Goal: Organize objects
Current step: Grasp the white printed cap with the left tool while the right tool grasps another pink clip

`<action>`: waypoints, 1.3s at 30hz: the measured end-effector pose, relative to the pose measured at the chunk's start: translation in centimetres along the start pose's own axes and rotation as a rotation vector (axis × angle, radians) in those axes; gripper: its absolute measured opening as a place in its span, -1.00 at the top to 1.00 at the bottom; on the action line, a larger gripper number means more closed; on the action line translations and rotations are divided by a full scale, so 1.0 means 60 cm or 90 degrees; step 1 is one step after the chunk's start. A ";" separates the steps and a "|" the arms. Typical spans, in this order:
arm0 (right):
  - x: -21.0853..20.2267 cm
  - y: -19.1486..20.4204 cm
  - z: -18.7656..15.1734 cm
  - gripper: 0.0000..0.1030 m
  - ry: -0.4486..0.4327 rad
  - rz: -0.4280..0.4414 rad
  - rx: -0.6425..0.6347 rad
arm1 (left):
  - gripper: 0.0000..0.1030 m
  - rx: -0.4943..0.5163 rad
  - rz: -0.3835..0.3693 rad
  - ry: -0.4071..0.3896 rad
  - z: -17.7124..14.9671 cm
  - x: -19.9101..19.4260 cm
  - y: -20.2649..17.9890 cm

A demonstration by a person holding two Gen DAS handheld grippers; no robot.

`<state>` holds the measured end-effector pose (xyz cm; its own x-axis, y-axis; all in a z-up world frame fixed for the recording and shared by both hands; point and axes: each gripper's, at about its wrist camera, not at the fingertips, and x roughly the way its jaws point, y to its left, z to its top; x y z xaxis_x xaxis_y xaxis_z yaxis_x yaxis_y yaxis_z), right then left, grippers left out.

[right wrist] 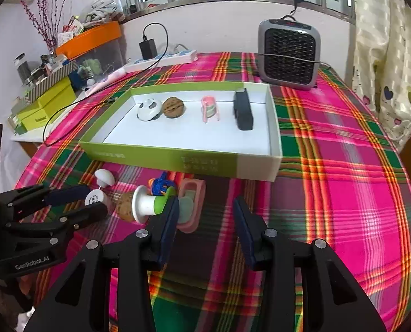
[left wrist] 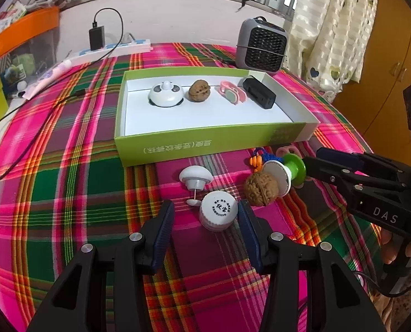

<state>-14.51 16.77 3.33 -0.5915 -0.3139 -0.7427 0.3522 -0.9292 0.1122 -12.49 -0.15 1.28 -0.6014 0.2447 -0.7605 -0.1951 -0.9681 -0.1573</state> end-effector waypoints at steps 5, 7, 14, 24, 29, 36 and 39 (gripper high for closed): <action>0.006 -0.002 0.006 0.19 0.006 0.012 0.009 | 0.11 -0.005 0.001 -0.001 -0.001 -0.002 0.006; 0.008 -0.004 0.008 0.19 0.008 0.018 0.016 | 0.11 -0.006 0.001 -0.001 -0.001 -0.002 0.009; 0.024 -0.005 0.009 0.19 0.024 0.061 0.043 | 0.11 -0.016 0.004 -0.003 -0.002 -0.003 0.019; 0.031 -0.001 0.008 0.19 0.029 0.071 0.040 | 0.11 -0.017 0.004 -0.004 -0.002 -0.003 0.021; 0.027 0.005 0.009 0.46 0.023 0.077 0.030 | 0.11 -0.017 0.005 -0.003 -0.002 -0.004 0.020; 0.019 0.003 0.007 0.49 0.013 0.047 0.018 | 0.16 -0.019 0.003 -0.004 -0.002 -0.005 0.021; 0.010 0.002 0.006 0.52 0.005 0.027 0.005 | 0.27 -0.016 0.001 -0.005 -0.002 -0.006 0.019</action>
<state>-15.06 16.44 3.14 -0.5704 -0.3513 -0.7424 0.3706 -0.9167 0.1490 -12.39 -1.33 1.30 -0.6073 0.2439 -0.7561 -0.1744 -0.9694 -0.1726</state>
